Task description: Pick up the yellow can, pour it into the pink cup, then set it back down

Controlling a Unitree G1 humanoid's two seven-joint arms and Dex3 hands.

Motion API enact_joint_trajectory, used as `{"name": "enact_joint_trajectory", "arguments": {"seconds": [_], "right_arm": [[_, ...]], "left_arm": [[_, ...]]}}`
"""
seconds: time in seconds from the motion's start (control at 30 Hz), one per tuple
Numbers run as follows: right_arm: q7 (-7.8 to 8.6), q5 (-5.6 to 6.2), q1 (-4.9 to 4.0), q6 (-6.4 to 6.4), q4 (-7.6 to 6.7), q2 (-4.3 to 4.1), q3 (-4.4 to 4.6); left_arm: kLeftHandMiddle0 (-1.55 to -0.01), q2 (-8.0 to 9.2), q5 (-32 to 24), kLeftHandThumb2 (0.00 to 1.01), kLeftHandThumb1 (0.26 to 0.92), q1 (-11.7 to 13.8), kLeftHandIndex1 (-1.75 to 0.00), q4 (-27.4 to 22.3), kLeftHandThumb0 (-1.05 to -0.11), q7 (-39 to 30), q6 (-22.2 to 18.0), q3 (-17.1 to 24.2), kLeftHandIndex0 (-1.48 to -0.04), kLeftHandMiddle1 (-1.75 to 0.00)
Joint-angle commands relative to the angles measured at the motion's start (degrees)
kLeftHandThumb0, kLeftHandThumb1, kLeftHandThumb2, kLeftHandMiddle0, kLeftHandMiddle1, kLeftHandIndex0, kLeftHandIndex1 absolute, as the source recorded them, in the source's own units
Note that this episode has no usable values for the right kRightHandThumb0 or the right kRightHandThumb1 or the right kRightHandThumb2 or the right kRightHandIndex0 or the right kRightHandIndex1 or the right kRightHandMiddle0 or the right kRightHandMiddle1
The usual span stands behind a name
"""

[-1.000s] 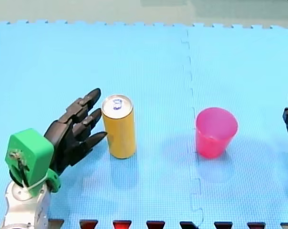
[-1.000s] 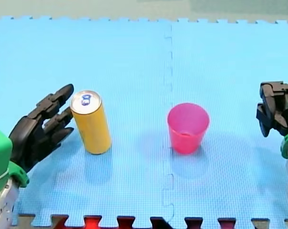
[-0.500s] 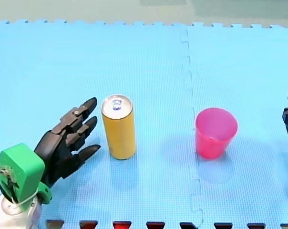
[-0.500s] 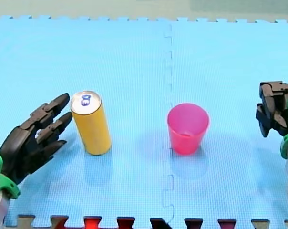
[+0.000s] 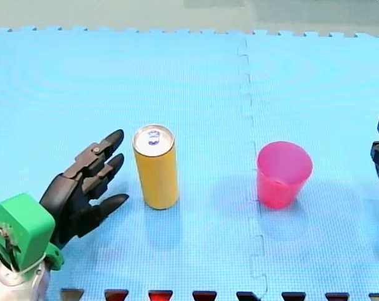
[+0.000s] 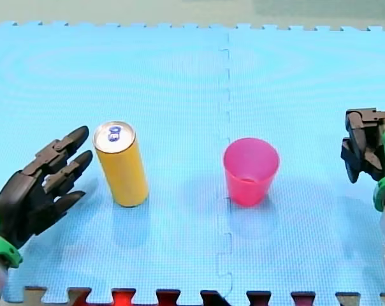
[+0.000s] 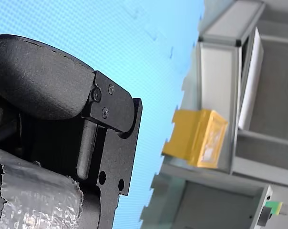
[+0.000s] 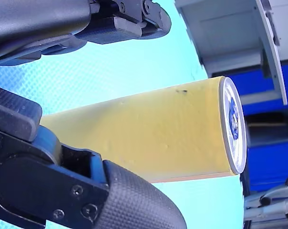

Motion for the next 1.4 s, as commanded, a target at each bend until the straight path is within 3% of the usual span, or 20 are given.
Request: {"name": "enact_joint_trajectory", "arguments": {"seconds": [0.0,0.87,1.37], "right_arm": [[-0.06,0.1,-0.35,0.3,0.11,-0.25,-0.06],[0.48,0.58,-0.81,0.68,0.49,-0.49,-0.78],[0.89,0.79,-1.03,0.28,0.41,-0.44,-1.07]], "left_arm": [[-0.23,0.51,-0.34,0.0,0.821,-0.3,0.0,0.76,-1.048,-0.27,-0.51,0.38,-0.23,0.0],[-0.2,1.04,1.32,0.01,0.816,-3.49,0.0,7.33,-1.048,-0.75,-4.95,0.69,-0.21,0.0],[-0.19,1.27,2.01,0.01,0.833,-4.69,0.0,9.14,-1.048,0.09,-4.93,0.66,-0.2,0.0]]}}
